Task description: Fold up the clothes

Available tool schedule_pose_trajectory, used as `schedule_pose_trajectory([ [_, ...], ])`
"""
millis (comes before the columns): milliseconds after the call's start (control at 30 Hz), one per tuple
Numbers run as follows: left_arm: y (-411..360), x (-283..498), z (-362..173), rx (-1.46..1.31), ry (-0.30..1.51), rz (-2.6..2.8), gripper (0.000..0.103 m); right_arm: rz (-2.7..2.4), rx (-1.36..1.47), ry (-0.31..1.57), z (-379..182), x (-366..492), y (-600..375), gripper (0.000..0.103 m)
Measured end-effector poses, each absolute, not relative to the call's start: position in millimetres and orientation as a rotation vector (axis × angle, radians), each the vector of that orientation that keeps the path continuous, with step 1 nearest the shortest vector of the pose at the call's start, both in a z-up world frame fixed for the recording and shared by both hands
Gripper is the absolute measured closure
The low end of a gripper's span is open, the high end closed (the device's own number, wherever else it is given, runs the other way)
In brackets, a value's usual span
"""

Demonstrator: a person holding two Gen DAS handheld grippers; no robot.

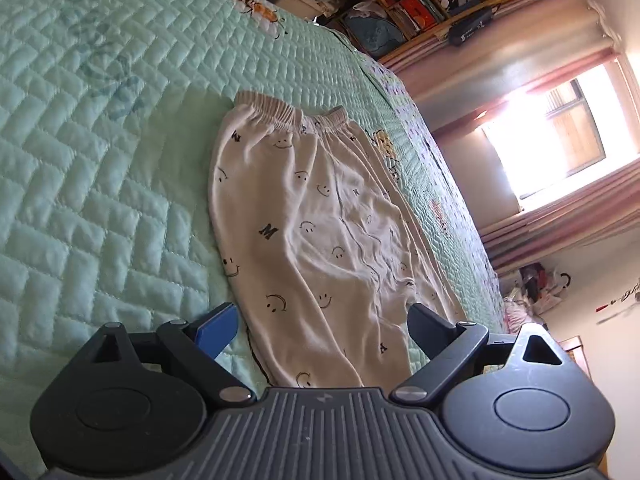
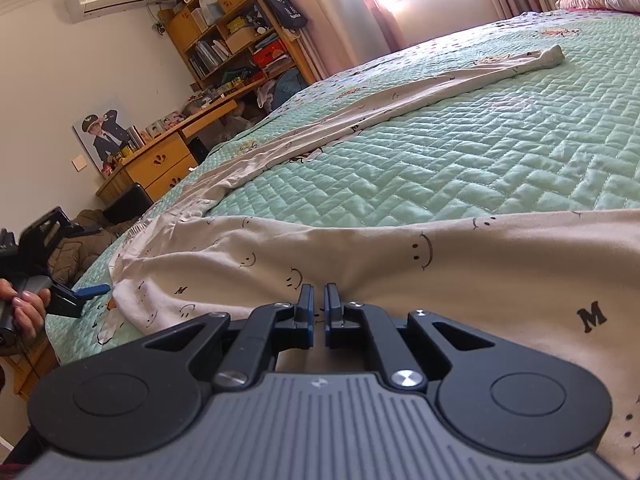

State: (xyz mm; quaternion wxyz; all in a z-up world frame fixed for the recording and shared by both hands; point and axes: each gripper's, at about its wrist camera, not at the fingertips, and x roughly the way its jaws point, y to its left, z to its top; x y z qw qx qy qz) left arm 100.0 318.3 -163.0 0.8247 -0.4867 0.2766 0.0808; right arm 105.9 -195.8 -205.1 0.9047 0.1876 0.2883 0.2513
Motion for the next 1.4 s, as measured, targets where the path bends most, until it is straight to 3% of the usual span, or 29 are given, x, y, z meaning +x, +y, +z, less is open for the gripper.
schedule_pose_trajectory([
  [200, 311.0, 100.5, -177.1, -1.068, 0.539, 0.138, 0.015, 0.528, 0.395, 0.578, -205.8, 103.0, -196.7, 0.094],
  [300, 309.1, 104.6, -183.4, -1.123, 0.514, 0.103, 0.019, 0.538, 0.374, 0.564, -204.7, 100.1, -193.8, 0.086],
  [367, 308.3, 106.6, -188.9, -1.152, 0.501, 0.099, 0.029, 0.554, 0.355, 0.550, -203.7, 97.2, -190.4, 0.074],
  [467, 305.3, 106.4, -192.9, -1.150, 0.510, 0.117, 0.053, 0.584, 0.307, 0.534, -200.8, 93.2, -182.6, 0.057],
  [567, 301.2, 104.1, -193.8, -1.115, 0.537, 0.150, 0.068, 0.597, 0.265, 0.526, -197.7, 89.5, -176.4, 0.048],
  [633, 296.5, 104.4, -190.1, -1.059, 0.566, 0.168, 0.091, 0.602, 0.273, 0.527, -196.1, 88.4, -176.4, 0.044],
  [700, 288.8, 107.4, -179.9, -0.952, 0.609, 0.183, 0.100, 0.605, 0.324, 0.536, -193.9, 86.9, -179.8, 0.037],
  [767, 283.3, 106.6, -167.1, -0.861, 0.606, 0.203, 0.101, 0.627, 0.429, 0.556, -190.2, 85.4, -187.5, 0.025],
  [833, 279.9, 106.1, -156.4, -0.797, 0.611, 0.225, 0.101, 0.645, 0.510, 0.557, -184.7, 81.6, -194.9, 0.021],
  [1167, 281.3, 102.6, -144.8, -0.807, 0.644, 0.221, 0.098, 0.659, 0.581, 0.484, -157.9, 53.5, -211.7, 0.017],
  [1400, 281.9, 88.2, -160.9, -0.926, 0.652, 0.234, 0.073, 0.650, 0.658, 0.506, -159.1, 43.1, -222.9, 0.015],
])
